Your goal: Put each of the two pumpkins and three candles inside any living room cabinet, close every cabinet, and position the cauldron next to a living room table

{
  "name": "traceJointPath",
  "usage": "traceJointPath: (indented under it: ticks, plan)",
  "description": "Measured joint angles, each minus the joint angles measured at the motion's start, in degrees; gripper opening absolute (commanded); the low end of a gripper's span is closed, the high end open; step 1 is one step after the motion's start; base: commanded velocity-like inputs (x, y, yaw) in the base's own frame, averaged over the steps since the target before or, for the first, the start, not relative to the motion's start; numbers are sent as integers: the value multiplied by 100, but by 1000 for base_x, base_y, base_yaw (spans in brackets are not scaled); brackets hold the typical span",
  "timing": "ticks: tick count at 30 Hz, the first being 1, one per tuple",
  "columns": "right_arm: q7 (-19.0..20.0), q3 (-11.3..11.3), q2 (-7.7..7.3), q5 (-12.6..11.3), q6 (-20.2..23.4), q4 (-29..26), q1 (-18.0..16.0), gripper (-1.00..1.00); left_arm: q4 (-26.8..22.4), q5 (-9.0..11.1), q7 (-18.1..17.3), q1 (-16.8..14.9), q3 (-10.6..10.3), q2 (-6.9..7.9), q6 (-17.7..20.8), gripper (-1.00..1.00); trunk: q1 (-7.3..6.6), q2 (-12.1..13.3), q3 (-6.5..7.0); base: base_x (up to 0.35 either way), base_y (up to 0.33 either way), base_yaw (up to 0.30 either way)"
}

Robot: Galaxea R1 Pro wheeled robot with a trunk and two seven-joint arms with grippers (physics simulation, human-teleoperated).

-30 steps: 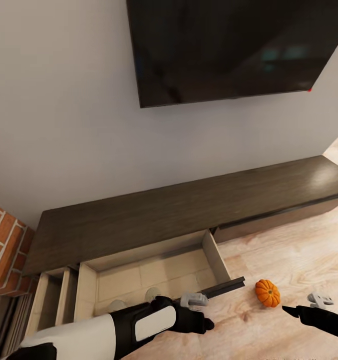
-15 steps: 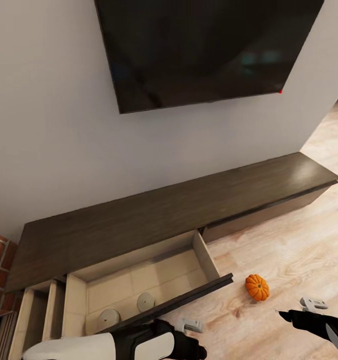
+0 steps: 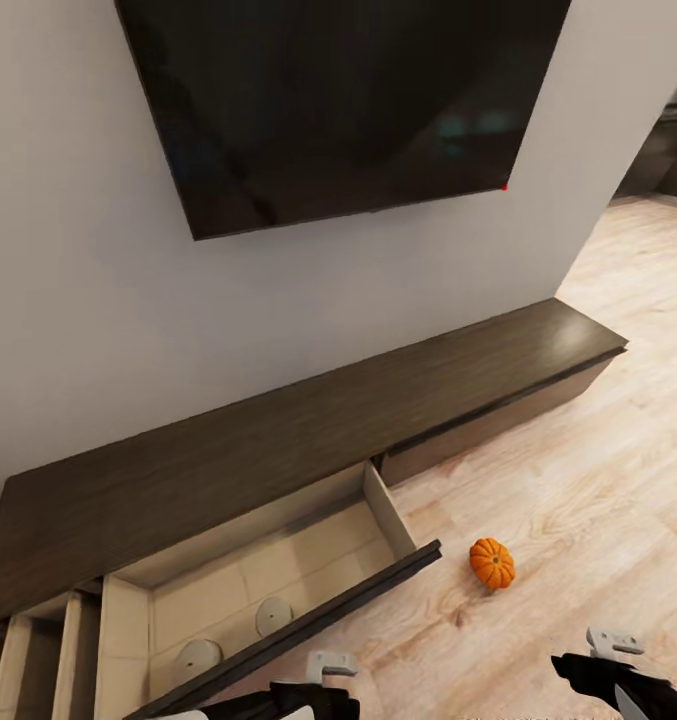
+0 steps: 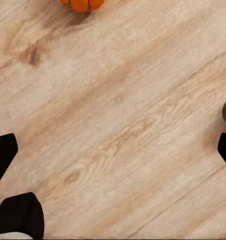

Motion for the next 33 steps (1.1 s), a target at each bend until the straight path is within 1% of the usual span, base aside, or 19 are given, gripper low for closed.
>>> traceJointPath:
  ticks: [1,2,3,4,5,6,7,8,10,19,33]
  plan:
    - [-7,1,43,164,-65,118,6,100,37,0,0,55,0,-3,-121,100,0,0,7,0,0,-208]
    - [-8,0,54,216,-183,254,12,100,46,0,-2,84,0,-1,-146,100,0,0,15,0,0,-208]
    - [-8,0,63,253,-318,388,21,100,53,3,-4,108,0,1,-162,100,0,0,22,0,0,-208]
    - [-8,1,77,291,-553,566,33,100,63,7,-6,135,1,2,-179,100,0,0,30,0,0,-209]
    - [-10,0,90,300,-630,616,35,100,66,7,-7,141,0,4,-184,100,0,0,37,0,0,-209]
    - [-13,1,137,305,-744,683,38,100,67,4,-24,149,0,9,-192,100,0,0,45,0,0,-209]
    - [-15,3,220,314,-852,747,42,100,63,-3,-50,156,0,19,-203,100,0,0,52,0,0,-209]
    - [-16,1,263,322,-896,772,42,100,58,-7,-61,164,0,23,-214,100,0,0,60,0,0,-209]
    - [-17,0,307,345,-936,797,43,100,52,-12,-72,181,0,25,-228,100,0,0,74,0,0,-209]
    - [-17,-1,334,366,-946,838,45,100,52,-16,-79,193,0,30,-238,100,0,0,141,0,0,-209]
    - [-61,-1,302,360,-970,836,46,100,57,-16,-79,192,0,30,-238,100,0,0,244,0,0,-209]
